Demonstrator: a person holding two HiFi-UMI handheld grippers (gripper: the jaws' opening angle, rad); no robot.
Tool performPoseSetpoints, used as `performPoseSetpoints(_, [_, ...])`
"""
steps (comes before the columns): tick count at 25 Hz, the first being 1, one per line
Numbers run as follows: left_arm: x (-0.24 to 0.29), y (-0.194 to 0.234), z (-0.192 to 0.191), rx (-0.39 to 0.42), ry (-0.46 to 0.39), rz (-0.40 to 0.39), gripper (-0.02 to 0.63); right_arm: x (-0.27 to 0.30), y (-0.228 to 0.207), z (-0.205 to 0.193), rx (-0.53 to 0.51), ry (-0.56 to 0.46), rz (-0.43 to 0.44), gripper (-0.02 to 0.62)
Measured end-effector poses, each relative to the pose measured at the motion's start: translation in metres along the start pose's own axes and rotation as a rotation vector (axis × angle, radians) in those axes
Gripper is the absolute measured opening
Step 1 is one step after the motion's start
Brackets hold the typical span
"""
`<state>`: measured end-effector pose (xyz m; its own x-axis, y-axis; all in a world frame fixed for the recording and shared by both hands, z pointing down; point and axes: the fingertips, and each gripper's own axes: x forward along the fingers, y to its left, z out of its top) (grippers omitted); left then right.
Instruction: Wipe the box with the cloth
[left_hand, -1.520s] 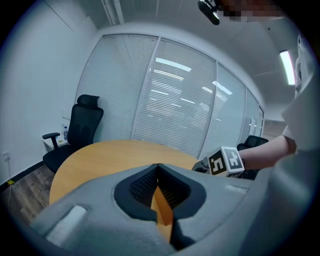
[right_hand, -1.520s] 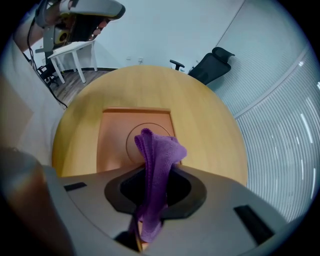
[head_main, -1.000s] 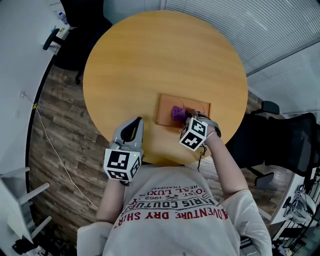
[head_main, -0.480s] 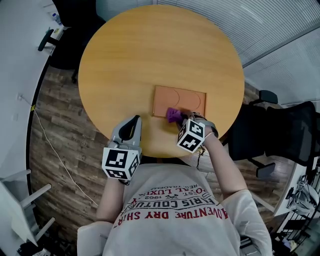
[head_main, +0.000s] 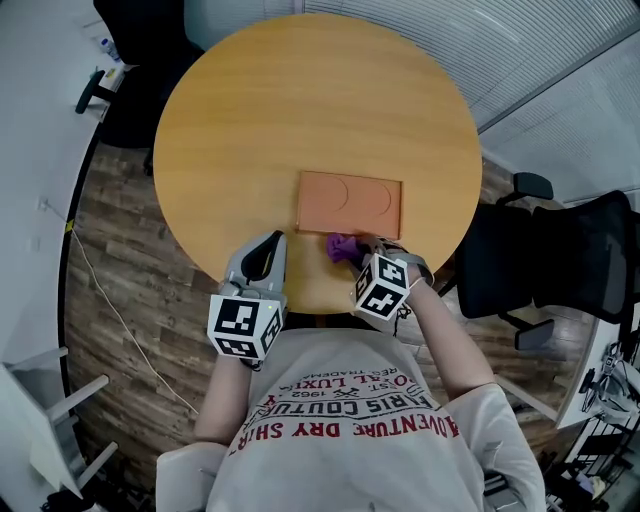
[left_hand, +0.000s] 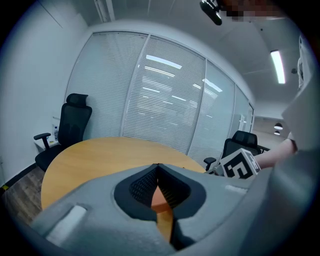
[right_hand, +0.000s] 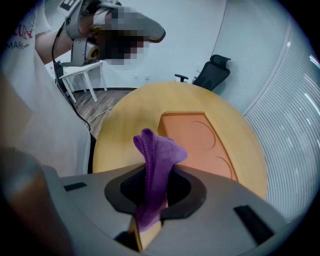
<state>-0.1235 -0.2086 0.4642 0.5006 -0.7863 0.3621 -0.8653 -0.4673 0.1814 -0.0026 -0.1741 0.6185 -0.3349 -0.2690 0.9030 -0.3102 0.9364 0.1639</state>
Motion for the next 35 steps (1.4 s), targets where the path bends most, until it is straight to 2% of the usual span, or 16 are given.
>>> performPoseSetpoints(6, [0.014,-0.019,0.015,0.036,-0.018,-0.037,0.009,-0.030,-0.035,-0.001,0.013,-0.024,-0.080,0.074])
performPoseSetpoints(11, [0.030,-0.037,0.028,0.066,-0.030,-0.071,0.009,-0.043,-0.076,-0.019,0.009,0.007,-0.159,0.074])
performPoseSetpoints(16, [0.041,-0.039,0.032,0.075,-0.026,-0.070,0.009,-0.046,-0.118,-0.029,0.003,0.030,-0.234,0.075])
performPoseSetpoints(20, [0.050,-0.033,0.033,0.069,-0.020,-0.056,0.009,-0.038,-0.145,-0.036,-0.051,0.067,-0.284,0.075])
performPoseSetpoints(28, [0.059,-0.016,0.036,0.061,-0.007,-0.028,0.009,-0.013,-0.168,-0.048,-0.052,0.106,-0.260,0.075])
performPoseSetpoints(35, [0.062,-0.004,0.030,0.049,0.010,-0.019,0.009,0.005,-0.164,-0.051,-0.044,0.109,-0.237,0.075])
